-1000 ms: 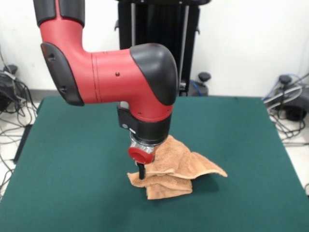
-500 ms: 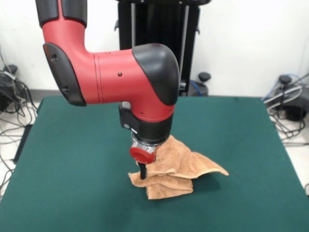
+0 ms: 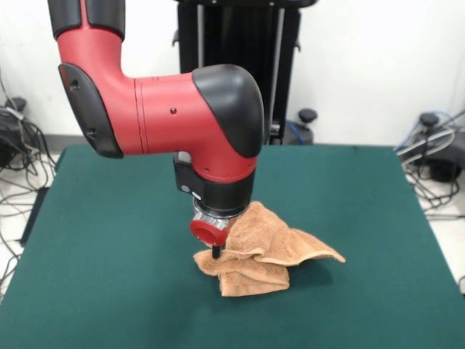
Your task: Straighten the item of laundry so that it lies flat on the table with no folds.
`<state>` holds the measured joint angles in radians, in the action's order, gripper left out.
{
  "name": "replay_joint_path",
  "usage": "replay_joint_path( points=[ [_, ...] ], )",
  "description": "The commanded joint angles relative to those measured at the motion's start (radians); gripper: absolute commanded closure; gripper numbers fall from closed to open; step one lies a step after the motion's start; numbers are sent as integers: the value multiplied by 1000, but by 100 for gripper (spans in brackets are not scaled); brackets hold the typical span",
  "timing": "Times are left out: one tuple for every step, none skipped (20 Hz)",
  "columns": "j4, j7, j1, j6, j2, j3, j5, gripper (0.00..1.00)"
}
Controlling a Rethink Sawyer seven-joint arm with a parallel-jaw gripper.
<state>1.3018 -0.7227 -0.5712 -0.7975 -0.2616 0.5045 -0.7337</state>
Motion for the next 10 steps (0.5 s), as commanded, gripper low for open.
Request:
replay_joint_path(
  points=[
    [48, 22, 3, -45, 17, -29, -8, 100],
    [47, 21, 4, -46, 18, -28, -8, 100],
    [47, 20, 5, -46, 18, -28, -8, 100],
    [46, 19, 6, -47, 18, -29, -8, 100],
    [47, 17, 5, -45, 18, -29, -7, 100],
    [46, 13, 7, -45, 18, -29, -6, 100],
    [46, 9, 6, -43, 19, -29, -4, 100],
    [44, 3, 11, -42, 19, -30, -5, 100],
    [45, 0, 11, -40, 19, -31, -5, 100],
    [47, -7, 13, -37, 18, -33, -6, 100]
  ],
)
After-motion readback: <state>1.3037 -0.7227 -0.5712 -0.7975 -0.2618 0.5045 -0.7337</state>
